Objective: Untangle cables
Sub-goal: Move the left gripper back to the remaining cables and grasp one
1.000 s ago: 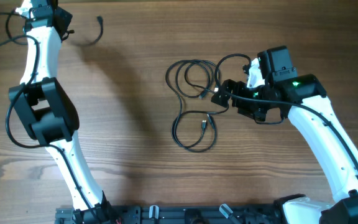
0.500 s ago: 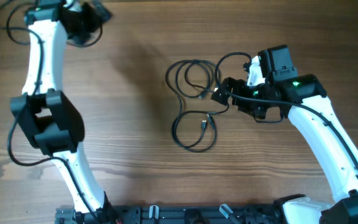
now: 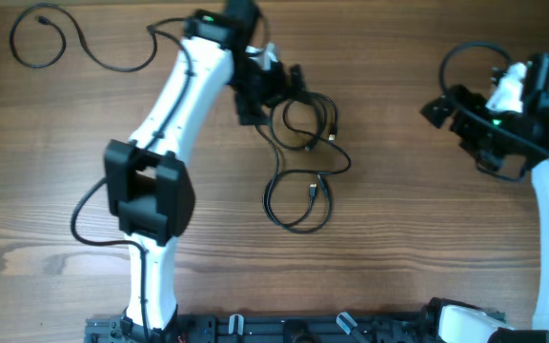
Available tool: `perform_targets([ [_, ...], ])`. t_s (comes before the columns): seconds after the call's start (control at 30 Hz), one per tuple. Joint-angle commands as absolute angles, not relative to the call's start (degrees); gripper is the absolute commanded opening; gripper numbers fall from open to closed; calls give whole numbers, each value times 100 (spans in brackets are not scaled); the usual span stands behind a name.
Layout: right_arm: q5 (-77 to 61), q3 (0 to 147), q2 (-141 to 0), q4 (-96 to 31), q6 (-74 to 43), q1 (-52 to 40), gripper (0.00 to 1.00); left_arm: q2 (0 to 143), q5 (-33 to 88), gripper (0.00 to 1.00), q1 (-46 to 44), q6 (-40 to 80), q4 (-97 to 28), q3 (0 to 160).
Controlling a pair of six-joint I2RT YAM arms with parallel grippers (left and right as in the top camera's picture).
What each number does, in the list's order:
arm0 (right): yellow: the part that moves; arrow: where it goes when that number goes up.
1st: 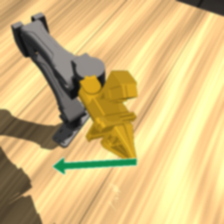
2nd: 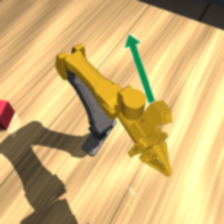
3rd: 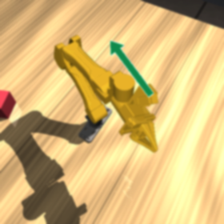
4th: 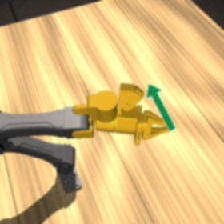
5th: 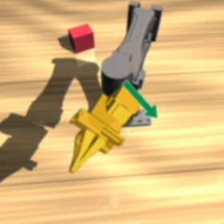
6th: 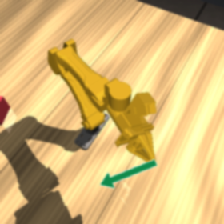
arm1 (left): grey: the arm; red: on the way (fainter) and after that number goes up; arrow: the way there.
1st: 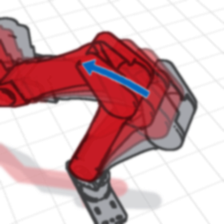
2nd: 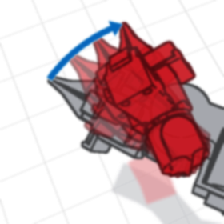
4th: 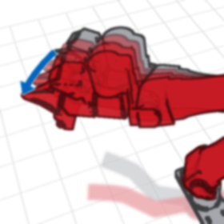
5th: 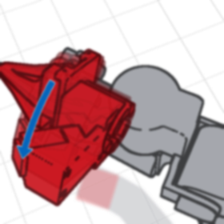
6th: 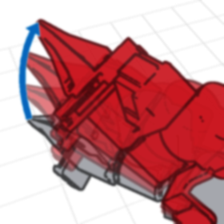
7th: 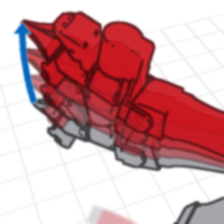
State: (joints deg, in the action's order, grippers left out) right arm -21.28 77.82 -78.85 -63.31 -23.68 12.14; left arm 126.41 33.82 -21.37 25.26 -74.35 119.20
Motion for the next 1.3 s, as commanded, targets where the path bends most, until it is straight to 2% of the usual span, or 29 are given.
perform_targets([
  [0.0, -1927, 7837, -7878, -6521, -2222, 1391, 100, 12634, 2368, 95, -2683, 3983, -7406, 11904],
  [0.2, -1927, 7837, -7878, -6768, -1820, 1389, 100, 12637, 1925, 93, -3452, 5186, -7024, 11563],
  [0.3, -1929, 7837, -7878, -6764, -1822, 1389, 100, 12639, 1699, 91, -3697, 5874, -6442, 11260],
  [0.47, -1927, 7837, -7878, -6788, -1817, 1389, 100, 12639, 1643, 80, -3782, 6344, -6143, 10927],
  [0.5, -1927, 7832, -7881, -6783, -1817, 1389, 100, 12639, 1507, 63, -3780, 6348, -6101, 10840],
  [0.57, -1929, 7832, -7881, -6781, -1820, 1389, 100, 12639, 1441, 52, -3776, 6348, -6060, 10794],
  [0.6, -1927, 7832, -7881, -6781, -1817, 1389, 100, 12639, 1396, 44, -3776, 6342, -6029, 10790],
  [0.63, -1927, 7832, -7881, -6785, -1820, 1389, 100, 12639, 1385, 25, -3776, 6309, -5977, 10790],
  [0.73, -1927, 7830, -7881, -6816, -1806, 1389, 100, 12619, 1747, 4, -3776, 5719, -5747, 10827],
  [0.87, -1927, 7830, -7881, -6823, -1806, 1389, 100, 12475, 2659, 4, -3760, 4976, -5719, 11192],
  [1.27, -1927, 7830, -7896, -6825, -1809, 1389, 99, 10849, 2659, 4, -3776, 4792, -5225, 11408],
])
